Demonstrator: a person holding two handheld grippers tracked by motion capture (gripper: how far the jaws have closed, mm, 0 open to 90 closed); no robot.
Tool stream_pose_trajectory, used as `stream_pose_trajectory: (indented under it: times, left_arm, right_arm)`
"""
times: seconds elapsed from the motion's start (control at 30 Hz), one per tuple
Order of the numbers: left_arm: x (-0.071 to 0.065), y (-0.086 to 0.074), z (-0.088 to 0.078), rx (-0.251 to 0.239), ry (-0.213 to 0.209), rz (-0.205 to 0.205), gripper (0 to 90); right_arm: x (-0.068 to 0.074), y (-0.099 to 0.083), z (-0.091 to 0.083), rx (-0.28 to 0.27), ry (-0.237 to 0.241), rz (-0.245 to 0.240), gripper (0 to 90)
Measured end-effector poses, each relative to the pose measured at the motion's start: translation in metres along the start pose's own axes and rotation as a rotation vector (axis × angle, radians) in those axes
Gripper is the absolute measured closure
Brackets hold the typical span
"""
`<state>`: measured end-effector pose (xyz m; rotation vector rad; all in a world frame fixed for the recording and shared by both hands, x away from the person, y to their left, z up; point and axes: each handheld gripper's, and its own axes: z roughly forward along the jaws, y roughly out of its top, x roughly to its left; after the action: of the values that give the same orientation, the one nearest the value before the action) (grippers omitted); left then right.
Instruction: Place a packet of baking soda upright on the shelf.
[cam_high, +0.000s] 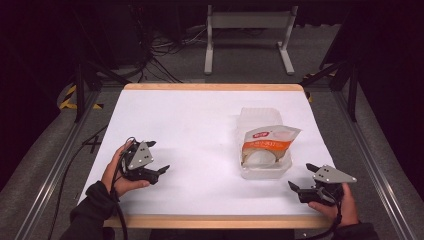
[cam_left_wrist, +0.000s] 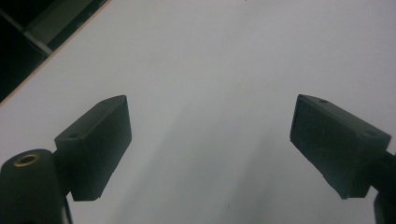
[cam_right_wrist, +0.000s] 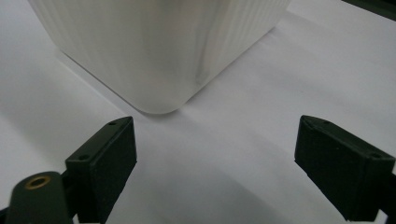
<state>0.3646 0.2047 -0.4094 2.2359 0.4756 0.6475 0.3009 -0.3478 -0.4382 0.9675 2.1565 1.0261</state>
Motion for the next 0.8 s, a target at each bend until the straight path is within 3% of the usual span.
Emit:
stream_pose_trajectory:
  times: [0.27, 0.37, 0.5, 0.67, 0.8]
  left_arm:
    - [-0.001, -0.036, -0.008, 0.007, -0.003, -0.088, 12.5]
    - [0.000, -0.048, -0.011, -0.034, -0.003, -0.167, 12.2]
    - [0.001, -0.061, -0.014, -0.021, 0.015, -0.210, 10.6]
    - [0.005, -0.077, -0.023, -0.063, 0.031, -0.303, 10.2]
    - [0.007, -0.084, -0.030, -0.096, 0.045, -0.347, 10.0]
  right_arm:
    - [-0.003, -0.001, -0.001, 0.000, -0.007, -0.001, 13.5]
    - [-0.003, -0.001, -0.001, 0.001, -0.010, -0.003, 13.5]
    - [-0.002, 0.000, -0.001, 0.001, -0.015, -0.010, 13.5]
    - [-0.003, -0.001, 0.000, 0.000, -0.014, -0.008, 13.5]
    - [-0.005, 0.000, 0.001, -0.006, -0.014, 0.000, 13.5]
